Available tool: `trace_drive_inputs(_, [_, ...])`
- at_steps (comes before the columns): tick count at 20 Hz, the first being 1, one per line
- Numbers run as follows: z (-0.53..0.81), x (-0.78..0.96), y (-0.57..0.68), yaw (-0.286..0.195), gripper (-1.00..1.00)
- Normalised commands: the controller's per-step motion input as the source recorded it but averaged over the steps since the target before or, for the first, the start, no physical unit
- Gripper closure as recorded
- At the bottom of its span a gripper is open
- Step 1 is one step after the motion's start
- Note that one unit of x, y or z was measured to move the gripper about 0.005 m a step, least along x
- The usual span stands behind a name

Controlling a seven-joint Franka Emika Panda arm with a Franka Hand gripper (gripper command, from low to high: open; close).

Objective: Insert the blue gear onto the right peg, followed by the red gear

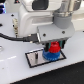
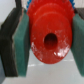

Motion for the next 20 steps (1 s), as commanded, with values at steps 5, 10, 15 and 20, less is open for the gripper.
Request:
trace_drive_inputs(5, [0.1,-0.01,0.05,0.0,1.0])
trace_drive_inputs(10, [0.17,0.09,-0.01,0.0,1.0])
trace_drive_inputs(15, [0.11,0.18,-0.08,0.0,1.0])
trace_drive_inputs(20, [0.07,0.14,-0.08,0.0,1.0])
